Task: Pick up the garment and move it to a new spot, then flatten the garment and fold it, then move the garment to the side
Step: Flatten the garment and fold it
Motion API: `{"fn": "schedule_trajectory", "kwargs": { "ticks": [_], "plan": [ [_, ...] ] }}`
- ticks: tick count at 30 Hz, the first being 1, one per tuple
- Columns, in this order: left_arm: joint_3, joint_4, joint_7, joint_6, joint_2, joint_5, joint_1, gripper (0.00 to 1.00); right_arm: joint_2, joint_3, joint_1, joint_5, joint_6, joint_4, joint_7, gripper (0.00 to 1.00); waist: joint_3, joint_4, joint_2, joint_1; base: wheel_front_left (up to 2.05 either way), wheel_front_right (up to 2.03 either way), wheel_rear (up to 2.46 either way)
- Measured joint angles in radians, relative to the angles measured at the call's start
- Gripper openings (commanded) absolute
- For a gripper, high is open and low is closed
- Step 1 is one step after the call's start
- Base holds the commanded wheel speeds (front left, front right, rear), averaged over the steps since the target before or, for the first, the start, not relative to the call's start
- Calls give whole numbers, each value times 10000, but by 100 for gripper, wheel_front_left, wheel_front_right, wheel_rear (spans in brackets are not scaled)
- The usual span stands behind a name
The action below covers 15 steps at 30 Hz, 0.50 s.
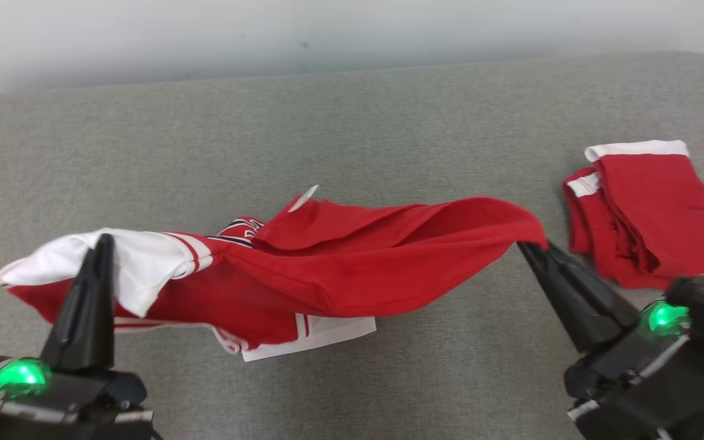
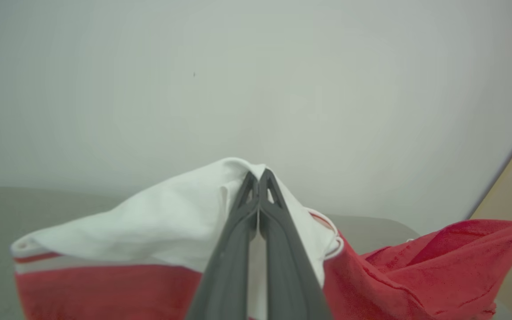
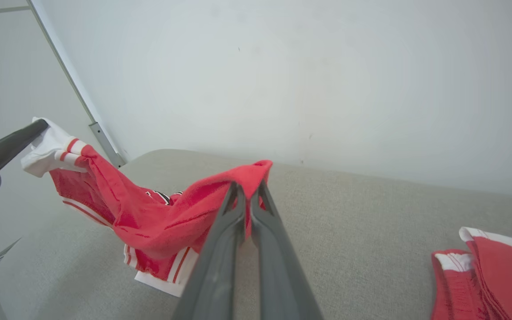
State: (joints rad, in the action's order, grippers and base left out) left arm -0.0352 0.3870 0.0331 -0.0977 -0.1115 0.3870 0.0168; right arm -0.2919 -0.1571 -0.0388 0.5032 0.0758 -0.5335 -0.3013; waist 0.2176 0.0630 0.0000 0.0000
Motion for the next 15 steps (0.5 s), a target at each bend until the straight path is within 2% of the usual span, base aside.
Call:
{"fn": "schedule_trajectory", "kwargs": {
  "ticks": [3,9,12,15],
  "plan": [
    [4,1404,-192,-92,-13,397,-361,0,-54,226,27,451,105,-876,167,0,-45,-193,0,0,0,0,0],
    [-324,4278,-395,-259,-217,2115,-742,0,-94,903,-236,1457,213,-2932,568,0,-105,-574,0,-1,0,0,0],
    [-527,4961,-244,-259,-408,2865,-719,0,-278,1062,-581,1611,215,-2986,441,0,-58,-727,0,-1,0,0,0],
    [-625,4652,105,-259,-495,3369,-244,0,-412,878,-1318,2019,226,-1990,52,0,126,-809,-1,-1,0,0,0]
  ]
}}
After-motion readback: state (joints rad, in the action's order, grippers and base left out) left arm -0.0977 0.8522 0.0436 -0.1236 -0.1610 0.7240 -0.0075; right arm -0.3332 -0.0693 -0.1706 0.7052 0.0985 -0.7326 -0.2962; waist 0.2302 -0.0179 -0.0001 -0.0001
